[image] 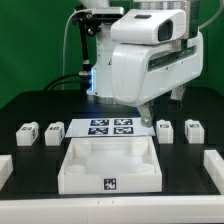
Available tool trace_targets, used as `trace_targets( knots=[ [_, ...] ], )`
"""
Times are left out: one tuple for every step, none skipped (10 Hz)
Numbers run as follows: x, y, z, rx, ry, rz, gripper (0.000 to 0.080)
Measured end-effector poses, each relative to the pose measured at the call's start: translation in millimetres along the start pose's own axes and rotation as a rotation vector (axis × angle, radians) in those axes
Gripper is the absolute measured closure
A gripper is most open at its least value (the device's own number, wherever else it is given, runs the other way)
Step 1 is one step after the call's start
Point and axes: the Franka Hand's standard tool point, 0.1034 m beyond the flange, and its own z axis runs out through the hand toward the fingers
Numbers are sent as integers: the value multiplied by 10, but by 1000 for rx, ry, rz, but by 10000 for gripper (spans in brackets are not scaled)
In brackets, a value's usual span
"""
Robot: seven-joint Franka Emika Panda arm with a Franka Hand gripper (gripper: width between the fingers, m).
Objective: Assemble one leg
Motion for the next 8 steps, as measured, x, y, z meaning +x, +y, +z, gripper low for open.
trace_targets(
  knots=[
    [-1, -2, 5, 1, 0, 0, 150],
    [-1, -2, 6, 1, 0, 0, 150],
    [-1, -2, 6, 1, 0, 0, 150],
    [-1, -2, 7, 1, -1, 0, 150],
    [-1, -2, 8, 1, -1, 0, 150],
    [-2, -2, 8, 1, -1, 0, 150],
    [-2, -3, 9, 1, -1, 0, 150],
    [-2, -3, 10, 1, -1, 0, 150]
  ],
)
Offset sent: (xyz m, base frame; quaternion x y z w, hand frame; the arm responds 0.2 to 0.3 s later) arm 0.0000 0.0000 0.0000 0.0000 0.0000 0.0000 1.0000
